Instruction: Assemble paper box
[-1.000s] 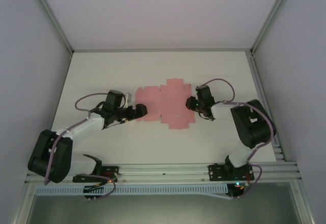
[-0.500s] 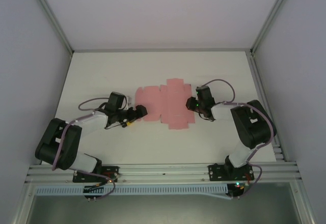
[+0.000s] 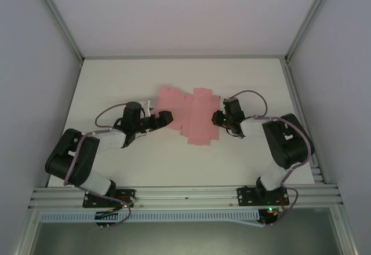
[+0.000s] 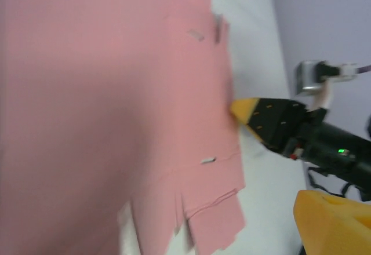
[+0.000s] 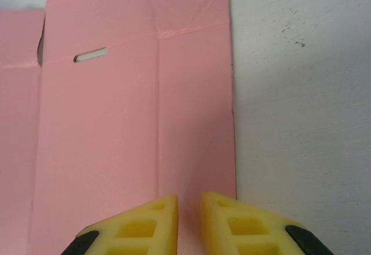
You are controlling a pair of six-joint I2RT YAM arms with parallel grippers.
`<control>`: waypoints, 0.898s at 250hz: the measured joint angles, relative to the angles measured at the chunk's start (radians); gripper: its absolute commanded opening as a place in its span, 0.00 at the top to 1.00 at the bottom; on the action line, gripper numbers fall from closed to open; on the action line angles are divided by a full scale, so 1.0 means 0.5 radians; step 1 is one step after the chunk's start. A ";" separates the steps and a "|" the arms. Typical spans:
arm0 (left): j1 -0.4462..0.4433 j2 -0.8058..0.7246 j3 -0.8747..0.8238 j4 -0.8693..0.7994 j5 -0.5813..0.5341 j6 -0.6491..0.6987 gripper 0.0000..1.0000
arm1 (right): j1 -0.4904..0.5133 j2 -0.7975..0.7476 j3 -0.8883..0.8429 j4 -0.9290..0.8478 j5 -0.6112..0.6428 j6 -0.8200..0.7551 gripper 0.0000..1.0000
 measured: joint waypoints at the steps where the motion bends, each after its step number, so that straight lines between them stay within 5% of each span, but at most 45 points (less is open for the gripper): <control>1: 0.000 0.000 -0.002 0.008 0.001 0.001 0.07 | 0.000 0.000 -0.001 0.001 0.000 0.000 0.81; 72: -0.005 0.061 0.150 0.129 -0.108 0.265 0.18 | 0.000 0.015 -0.011 0.049 -0.032 -0.006 0.82; 103: -0.005 0.139 0.398 -0.076 -0.253 0.418 0.41 | 0.000 0.022 -0.013 0.065 -0.037 -0.007 0.82; 142: -0.005 0.211 0.590 -0.288 -0.362 0.559 0.95 | -0.002 0.027 -0.031 0.127 -0.066 -0.022 0.80; 166: -0.003 0.217 0.626 -0.388 -0.423 0.626 1.00 | -0.005 -0.023 -0.034 0.108 -0.098 -0.050 0.72; 225: -0.005 0.022 0.637 -0.526 -0.380 0.715 1.00 | -0.018 -0.520 -0.037 -0.420 -0.110 -0.158 0.27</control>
